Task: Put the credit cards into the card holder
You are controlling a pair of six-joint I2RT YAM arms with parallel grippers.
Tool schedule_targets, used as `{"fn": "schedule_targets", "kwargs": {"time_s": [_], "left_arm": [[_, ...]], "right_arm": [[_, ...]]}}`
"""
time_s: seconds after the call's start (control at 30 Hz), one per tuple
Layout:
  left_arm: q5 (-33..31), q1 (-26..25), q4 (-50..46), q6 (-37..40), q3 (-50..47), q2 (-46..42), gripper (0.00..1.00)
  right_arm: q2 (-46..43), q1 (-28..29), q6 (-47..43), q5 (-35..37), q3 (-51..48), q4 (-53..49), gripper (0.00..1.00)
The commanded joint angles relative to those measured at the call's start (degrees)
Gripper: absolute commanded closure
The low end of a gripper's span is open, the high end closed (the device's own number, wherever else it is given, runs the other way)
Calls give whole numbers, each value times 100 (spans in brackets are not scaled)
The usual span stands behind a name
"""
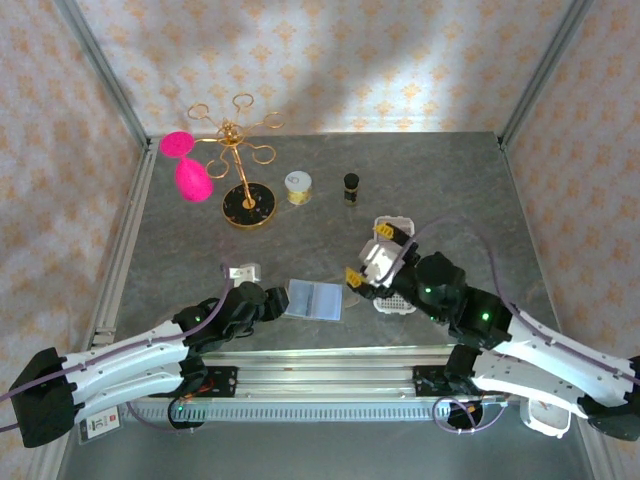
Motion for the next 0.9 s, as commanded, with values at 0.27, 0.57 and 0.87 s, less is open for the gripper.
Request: {"fn": "schedule_targets", "kwargs": {"time_s": [0.27,0.57,0.87], "left_arm": [[325,-31,645,261,28,156,38],[441,-23,552,459,127,224,38],[505,-29,579,415,-30,89,38]], "right_arm": [[1027,-1917,-3062,-123,-943,19,1],[2319,-2011,-3384,207,-728,1055,11],[2954,-2043,-3270,17,-510,1106,23]]}}
